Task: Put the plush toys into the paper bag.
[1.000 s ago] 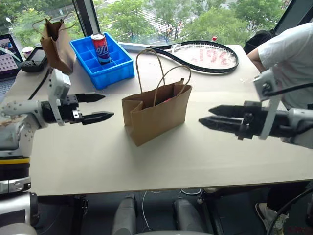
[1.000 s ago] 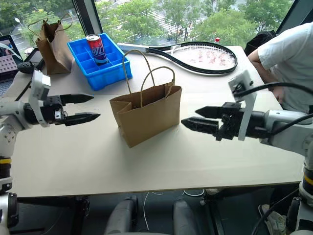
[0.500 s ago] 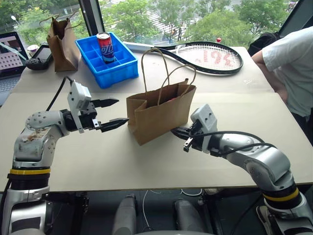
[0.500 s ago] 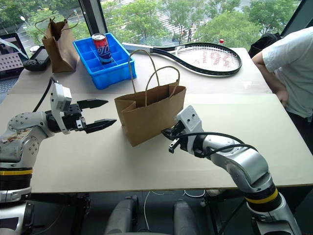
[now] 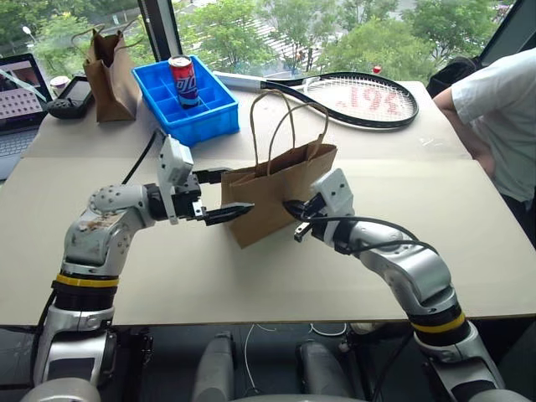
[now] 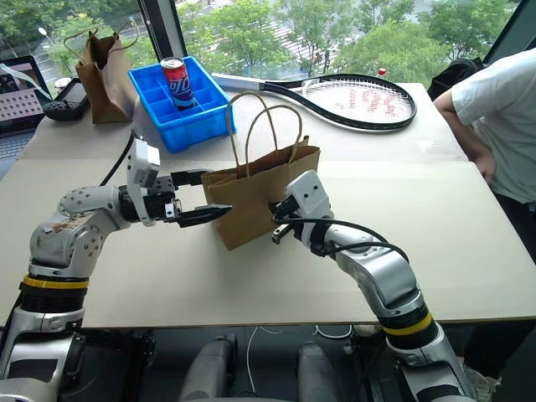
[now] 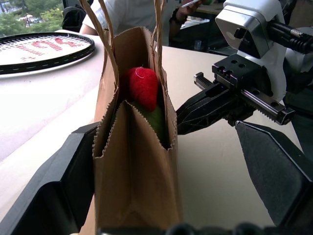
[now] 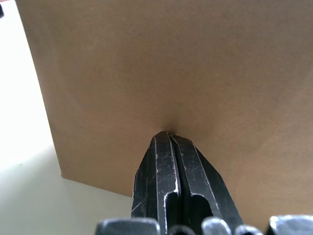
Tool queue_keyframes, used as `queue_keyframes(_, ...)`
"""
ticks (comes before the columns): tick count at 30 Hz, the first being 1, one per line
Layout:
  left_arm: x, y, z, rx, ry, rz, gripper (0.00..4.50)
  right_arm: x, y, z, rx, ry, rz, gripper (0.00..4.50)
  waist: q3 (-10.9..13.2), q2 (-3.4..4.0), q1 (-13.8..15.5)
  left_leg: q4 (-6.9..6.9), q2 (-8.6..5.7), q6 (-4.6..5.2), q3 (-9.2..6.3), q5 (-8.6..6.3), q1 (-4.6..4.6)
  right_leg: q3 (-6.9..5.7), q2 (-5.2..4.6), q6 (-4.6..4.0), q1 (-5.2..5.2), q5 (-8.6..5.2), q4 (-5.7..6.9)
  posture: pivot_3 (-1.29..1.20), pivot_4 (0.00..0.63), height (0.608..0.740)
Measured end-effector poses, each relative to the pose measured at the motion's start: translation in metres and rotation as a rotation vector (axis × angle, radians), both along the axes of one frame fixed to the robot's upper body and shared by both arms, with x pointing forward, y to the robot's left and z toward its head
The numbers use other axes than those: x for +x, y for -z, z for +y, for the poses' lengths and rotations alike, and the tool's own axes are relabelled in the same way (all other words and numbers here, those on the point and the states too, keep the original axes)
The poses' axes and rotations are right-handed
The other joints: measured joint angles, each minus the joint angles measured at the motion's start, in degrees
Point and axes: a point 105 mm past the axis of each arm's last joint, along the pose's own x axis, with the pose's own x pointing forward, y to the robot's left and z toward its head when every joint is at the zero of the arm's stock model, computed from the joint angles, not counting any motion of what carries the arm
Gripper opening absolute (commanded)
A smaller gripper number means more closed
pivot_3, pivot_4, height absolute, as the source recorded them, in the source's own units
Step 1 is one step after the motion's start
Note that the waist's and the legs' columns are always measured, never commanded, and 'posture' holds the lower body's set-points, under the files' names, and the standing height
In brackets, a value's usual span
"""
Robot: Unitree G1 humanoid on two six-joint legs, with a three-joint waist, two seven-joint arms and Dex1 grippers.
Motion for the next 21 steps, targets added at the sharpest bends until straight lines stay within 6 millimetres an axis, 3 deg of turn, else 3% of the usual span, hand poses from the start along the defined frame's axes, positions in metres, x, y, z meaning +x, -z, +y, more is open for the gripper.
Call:
queue_keyframes(3, 0.0, 0.007, -0.006, 0.02, 0.006, 0.013, 3.78, 0.0, 0.0, 0.004, 0.009, -0.004, -0.002, 0.0, 0.0, 0.0, 0.0, -0.01, 0.0, 0.0, -0.01, 0.0, 0.0, 0.0, 0.01, 0.0, 0.0, 0.0, 0.02, 0.0, 0.15, 0.739)
queue_keyframes(8, 0.01, 0.017, -0.001, 0.063, -0.06, 0.01, 1.92, -0.003, 0.005, 0.004, 0.013, -0.003, 0.009, 0.0, 0.0, 0.0, 0.0, -0.01, 0.0, 0.0, -0.01, 0.0, 0.01, 0.0, 0.01, 0.0, 0.0, 0.0, 0.02, 0.0, 0.15, 0.739)
queue_keyframes(9, 0.012, 0.019, -0.001, 0.061, -0.072, 0.014, 1.76, -0.004, 0.006, 0.003, 0.015, 0.0, 0.013, 0.0, 0.0, 0.0, 0.0, 0.0, 0.0, 0.0, -0.01, 0.0, 0.0, 0.0, 0.0, 0.0, 0.0, 0.0, 0.02, 0.0, 0.15, 0.739)
queue_keyframes(12, 0.018, 0.021, -0.002, 0.055, -0.083, 0.015, 0.51, -0.007, 0.004, -0.003, 0.019, 0.007, 0.019, 0.0, 0.0, 0.0, 0.2, 0.01, 0.0, 0.0, -0.01, 0.0, -0.01, -0.01, 0.0, 0.01, 0.02, 0.0, 0.01, 0.0, 0.15, 0.739)
queue_keyframes(14, 0.021, 0.019, -0.003, 0.054, -0.077, 0.004, 0.02, -0.012, 0.0, -0.016, 0.024, 0.013, 0.026, 0.0, 0.0, 0.0, 0.5, 0.02, -0.01, -0.01, -0.01, 0.01, -0.01, -0.01, -0.01, 0.01, 0.05, 0.0, -0.01, 0.0, 0.15, 0.739)
queue_keyframes(18, 0.024, 0.013, -0.008, 0.055, -0.02, -0.005, 0.02, -0.023, -0.002, -0.054, 0.002, 0.054, 0.07, 0.0, 0.0, 0.0, 0.7, 0.0, -0.02, -0.01, 0.0, 0.0, -0.01, 0.0, -0.02, 0.01, 0.05, 0.0, -0.04, 0.0, 0.15, 0.739)
queue_keyframes(21, 0.022, 0.006, -0.016, 0.07, 0.084, -0.005, 0.02, -0.052, 0.007, -0.085, -0.074, 0.031, 0.156, 0.0, 0.0, -0.01, 1.1, -0.03, -0.02, 0.0, -0.02, 0.0, -0.02, -0.02, -0.02, 0.04, 0.06, -0.09, -0.03, 0.0, 0.15, 0.739)
